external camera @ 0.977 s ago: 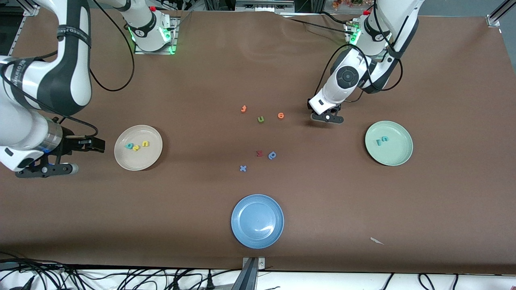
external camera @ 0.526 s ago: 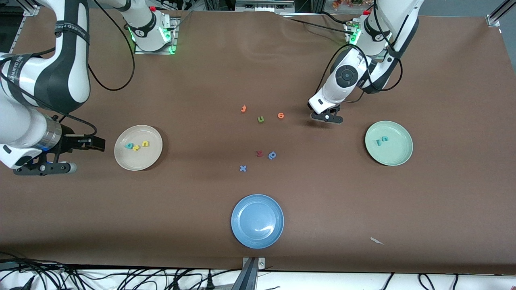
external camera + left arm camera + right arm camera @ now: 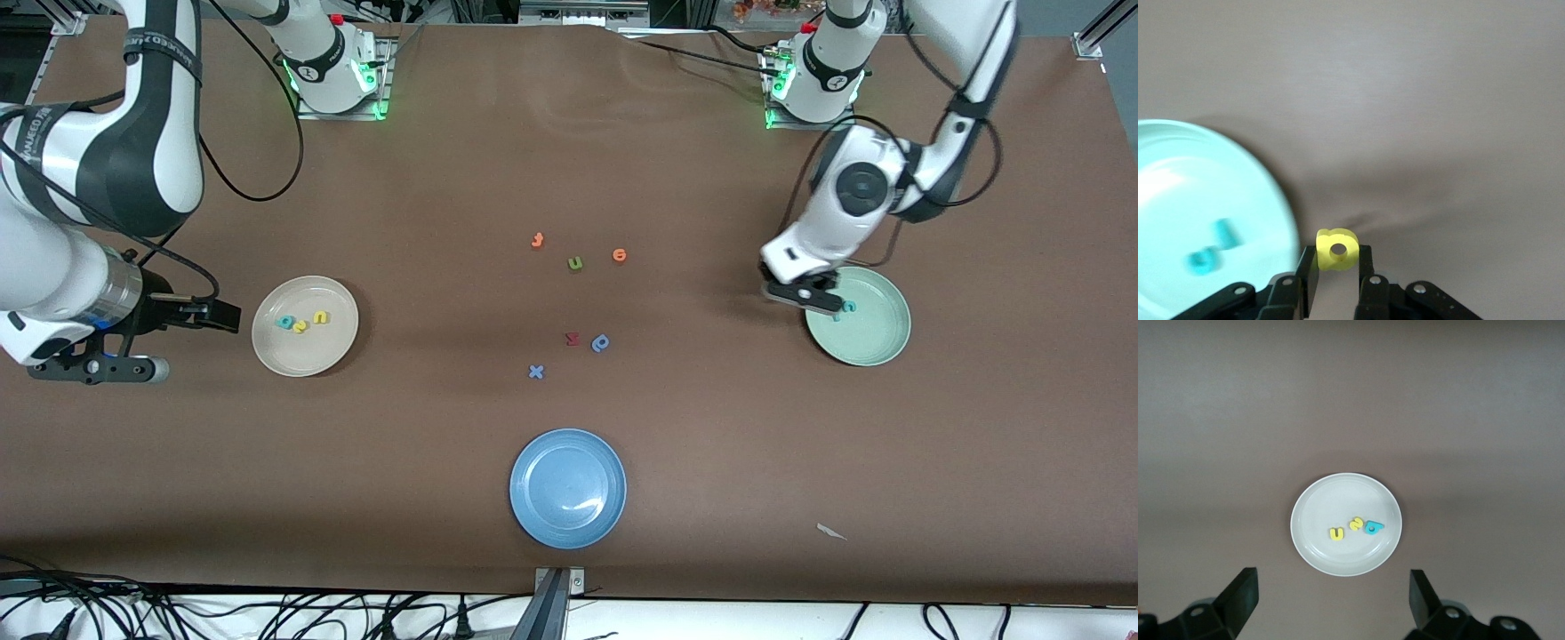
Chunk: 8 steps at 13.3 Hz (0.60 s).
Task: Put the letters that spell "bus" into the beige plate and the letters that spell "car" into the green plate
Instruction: 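Carry the yellow d into the green plate and open the left gripper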
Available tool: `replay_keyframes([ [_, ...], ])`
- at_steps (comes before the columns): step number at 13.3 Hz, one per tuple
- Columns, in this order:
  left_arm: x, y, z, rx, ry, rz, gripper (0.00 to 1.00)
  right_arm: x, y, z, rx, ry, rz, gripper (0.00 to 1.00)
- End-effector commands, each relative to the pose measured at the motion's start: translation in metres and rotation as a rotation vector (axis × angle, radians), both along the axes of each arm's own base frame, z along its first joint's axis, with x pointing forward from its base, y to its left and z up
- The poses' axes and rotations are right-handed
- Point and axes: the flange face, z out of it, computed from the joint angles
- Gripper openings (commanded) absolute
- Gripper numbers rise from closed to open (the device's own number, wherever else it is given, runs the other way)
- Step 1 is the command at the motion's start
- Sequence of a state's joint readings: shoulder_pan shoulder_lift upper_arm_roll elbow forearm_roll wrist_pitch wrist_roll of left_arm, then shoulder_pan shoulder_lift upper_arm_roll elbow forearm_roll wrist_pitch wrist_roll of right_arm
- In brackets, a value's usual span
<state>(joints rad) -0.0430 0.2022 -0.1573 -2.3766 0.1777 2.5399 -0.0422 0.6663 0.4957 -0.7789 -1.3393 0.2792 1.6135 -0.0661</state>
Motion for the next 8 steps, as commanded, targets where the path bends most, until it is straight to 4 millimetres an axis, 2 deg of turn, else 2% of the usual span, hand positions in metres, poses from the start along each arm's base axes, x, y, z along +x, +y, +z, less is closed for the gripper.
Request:
replay_keyframes([
  [1,0.004,0.024,0.008,0.033,0.02,-0.033,0.06,0.003,-0.005,0.006,0.057,0.046,-0.014,1.0],
  [2,0.007,0.048,0.006,0.038,0.029,-0.058,0.06,0.005,-0.008,0.01,0.087,0.06,-0.011,1.0],
  [5,0.011,0.091,-0.007,0.042,0.053,-0.106,0.09,0.01,-0.028,0.007,0.087,0.073,0.006,1.0],
  [6,0.015,0.101,-0.009,0.042,0.037,-0.116,0.18,0.01,-0.034,0.008,0.078,0.077,0.018,1.0],
  [7,0.016,0.109,-0.012,0.04,0.032,-0.123,0.24,0.006,-0.04,0.02,0.067,0.062,0.036,1.0],
  [8,0.017,0.11,-0.014,0.039,0.035,-0.121,0.39,0.005,-0.044,0.021,0.056,0.061,0.051,1.0],
])
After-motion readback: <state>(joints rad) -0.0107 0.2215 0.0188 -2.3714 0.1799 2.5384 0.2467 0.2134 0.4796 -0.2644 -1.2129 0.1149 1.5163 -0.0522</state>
